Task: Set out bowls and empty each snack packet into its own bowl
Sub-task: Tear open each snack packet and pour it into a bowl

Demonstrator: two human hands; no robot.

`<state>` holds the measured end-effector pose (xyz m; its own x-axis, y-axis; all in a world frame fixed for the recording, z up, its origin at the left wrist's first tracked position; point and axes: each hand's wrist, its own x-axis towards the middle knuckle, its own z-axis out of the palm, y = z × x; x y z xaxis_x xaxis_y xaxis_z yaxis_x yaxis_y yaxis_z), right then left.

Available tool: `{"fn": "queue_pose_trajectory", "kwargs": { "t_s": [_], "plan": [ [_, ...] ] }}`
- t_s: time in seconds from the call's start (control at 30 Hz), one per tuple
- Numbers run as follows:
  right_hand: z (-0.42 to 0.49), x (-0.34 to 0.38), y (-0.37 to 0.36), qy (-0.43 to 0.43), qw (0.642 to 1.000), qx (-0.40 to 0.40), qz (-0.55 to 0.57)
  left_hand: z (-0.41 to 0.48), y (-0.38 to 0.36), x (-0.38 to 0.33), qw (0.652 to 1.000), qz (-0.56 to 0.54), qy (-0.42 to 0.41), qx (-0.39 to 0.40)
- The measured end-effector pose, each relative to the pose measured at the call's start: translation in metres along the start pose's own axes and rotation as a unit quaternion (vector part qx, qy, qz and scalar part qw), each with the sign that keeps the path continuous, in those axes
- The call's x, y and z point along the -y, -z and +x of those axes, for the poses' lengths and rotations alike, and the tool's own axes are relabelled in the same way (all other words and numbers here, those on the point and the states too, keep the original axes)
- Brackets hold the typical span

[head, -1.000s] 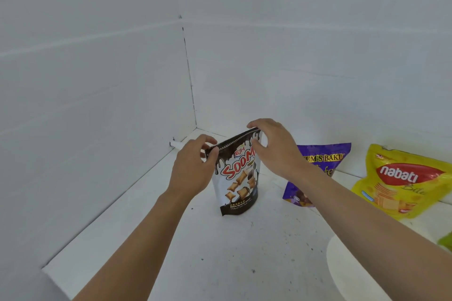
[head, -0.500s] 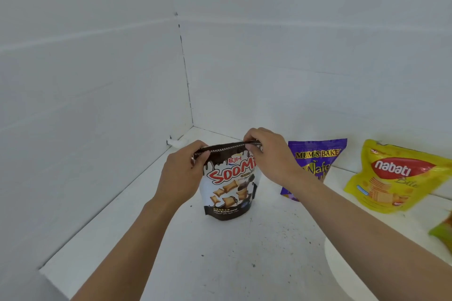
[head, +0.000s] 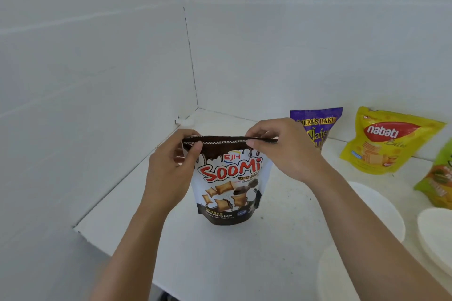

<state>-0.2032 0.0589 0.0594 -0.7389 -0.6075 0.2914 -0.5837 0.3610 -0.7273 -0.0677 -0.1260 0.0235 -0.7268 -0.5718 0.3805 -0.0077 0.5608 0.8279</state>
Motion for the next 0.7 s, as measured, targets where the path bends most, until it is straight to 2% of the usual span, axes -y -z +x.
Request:
{"fn": "queue_pose_trajectory", "kwargs": {
  "t_s": [0.2,0.4,0.53,0.6,0.7],
  "plan": [
    [-0.044,-0.012,-0.015,-0.017,0.998,0.026,0.052,-0.043,0.004,0.018,0.999,-0.023,0.034,0.036],
    [-0.051,-0.010,-0.017,-0.014,0.999,0.010,0.043,-0.046,0.013,0.010,0.998,-0.031,0.013,0.059],
    [-0.052,-0.008,-0.025,-0.030,0.999,-0.025,0.024,-0.043,0.010,0.006,0.999,0.021,-0.047,0.013],
    [-0.053,-0.006,-0.029,-0.006,0.998,-0.060,-0.030,-0.042,0.009,0.002,0.994,0.063,-0.091,-0.016],
    [-0.056,-0.001,-0.034,0.047,0.992,-0.104,-0.057,-0.037,0.009,-0.003,0.984,0.114,-0.139,0.002]
  ]
}}
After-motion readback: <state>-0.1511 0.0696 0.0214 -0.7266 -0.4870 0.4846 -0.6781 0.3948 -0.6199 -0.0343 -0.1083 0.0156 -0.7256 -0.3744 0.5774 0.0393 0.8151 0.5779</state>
